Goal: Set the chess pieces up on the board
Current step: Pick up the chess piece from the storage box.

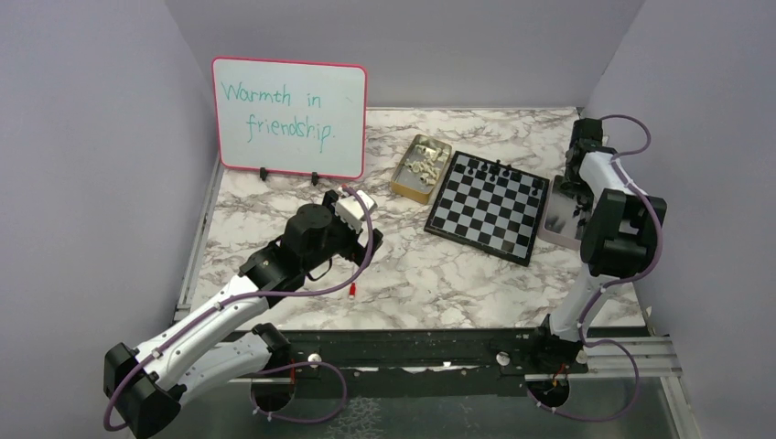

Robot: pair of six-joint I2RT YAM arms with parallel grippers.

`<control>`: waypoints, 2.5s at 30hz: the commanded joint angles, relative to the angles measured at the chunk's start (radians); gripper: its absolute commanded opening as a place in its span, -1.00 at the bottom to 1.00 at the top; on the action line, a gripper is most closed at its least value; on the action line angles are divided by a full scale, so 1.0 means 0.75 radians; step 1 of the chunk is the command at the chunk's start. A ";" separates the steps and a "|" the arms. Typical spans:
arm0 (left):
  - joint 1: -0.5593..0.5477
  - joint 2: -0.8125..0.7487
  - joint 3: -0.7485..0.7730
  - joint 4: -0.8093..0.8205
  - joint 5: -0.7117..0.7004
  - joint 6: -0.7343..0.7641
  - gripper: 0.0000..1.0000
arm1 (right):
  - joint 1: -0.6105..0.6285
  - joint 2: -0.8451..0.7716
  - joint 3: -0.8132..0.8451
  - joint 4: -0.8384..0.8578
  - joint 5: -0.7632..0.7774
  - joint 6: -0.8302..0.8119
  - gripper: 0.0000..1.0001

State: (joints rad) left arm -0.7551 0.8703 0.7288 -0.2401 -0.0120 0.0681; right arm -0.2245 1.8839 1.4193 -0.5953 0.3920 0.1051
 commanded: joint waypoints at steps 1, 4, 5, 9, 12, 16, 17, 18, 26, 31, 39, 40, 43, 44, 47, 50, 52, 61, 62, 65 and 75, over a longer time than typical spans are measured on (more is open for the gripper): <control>-0.010 -0.030 -0.009 0.028 0.014 -0.003 0.98 | -0.015 0.053 0.040 0.020 0.126 -0.047 -0.33; -0.018 -0.027 -0.008 0.030 0.015 0.001 0.98 | -0.028 0.072 0.054 0.015 0.104 -0.048 -0.33; -0.023 -0.027 -0.008 0.030 0.015 0.000 0.98 | -0.032 0.080 0.060 0.009 0.096 -0.047 -0.33; -0.032 -0.024 -0.010 0.030 0.015 0.003 0.98 | -0.052 0.115 0.096 -0.027 0.065 -0.046 -0.34; -0.034 -0.018 -0.009 0.030 0.015 0.003 0.98 | -0.060 0.121 0.091 -0.032 0.010 -0.037 -0.34; -0.034 -0.024 -0.008 0.026 0.012 0.006 0.98 | -0.069 0.142 0.077 -0.026 -0.055 -0.029 -0.33; -0.034 -0.028 -0.008 0.026 0.009 0.009 0.98 | -0.069 0.145 0.073 -0.025 -0.055 -0.028 -0.33; -0.034 -0.029 -0.008 0.025 0.005 0.007 0.98 | -0.070 0.150 0.071 -0.024 -0.054 -0.029 -0.33; -0.034 -0.028 -0.006 0.026 0.015 0.006 0.98 | -0.081 0.152 0.084 -0.040 -0.054 -0.046 -0.39; -0.034 -0.033 -0.008 0.022 0.008 0.008 0.98 | -0.083 0.178 0.071 -0.041 -0.076 -0.040 -0.39; -0.034 -0.037 -0.006 0.022 0.006 0.009 0.98 | -0.083 0.198 0.100 -0.060 -0.067 -0.048 -0.45; -0.034 -0.037 -0.006 0.022 0.006 0.009 0.98 | -0.083 0.198 0.105 -0.062 -0.065 -0.048 -0.46; -0.034 -0.037 -0.005 0.022 0.006 0.009 0.98 | -0.084 0.201 0.107 -0.063 -0.067 -0.050 -0.51; -0.035 -0.038 -0.003 0.022 0.006 0.009 0.98 | -0.083 0.200 0.109 -0.062 -0.066 -0.050 -0.54; -0.034 -0.039 -0.006 0.022 0.006 0.009 0.98 | -0.083 0.203 0.114 -0.071 -0.056 -0.051 -0.63; -0.034 -0.039 -0.006 0.022 0.006 0.009 0.98 | -0.083 0.192 0.112 -0.082 -0.060 -0.047 -0.73; -0.034 -0.038 -0.006 0.022 0.006 0.008 0.98 | -0.083 0.175 0.105 -0.084 -0.063 -0.041 -0.76; -0.034 -0.040 -0.006 0.022 0.004 0.009 0.98 | -0.083 0.105 0.119 -0.133 -0.051 -0.013 -0.86; -0.034 -0.040 -0.006 0.022 0.003 0.009 0.98 | -0.083 0.094 0.123 -0.140 -0.055 -0.008 -0.86; -0.034 -0.042 -0.006 0.022 0.004 0.009 0.98 | -0.082 0.061 0.140 -0.164 -0.071 -0.002 -0.87; -0.034 -0.025 -0.009 0.028 0.014 0.004 0.98 | -0.060 -0.043 0.228 -0.269 -0.176 0.012 -0.92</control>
State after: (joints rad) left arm -0.7746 0.8558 0.7288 -0.2401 -0.0116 0.0681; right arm -0.2806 1.8992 1.5433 -0.7330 0.3099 0.0978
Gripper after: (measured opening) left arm 0.989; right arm 0.107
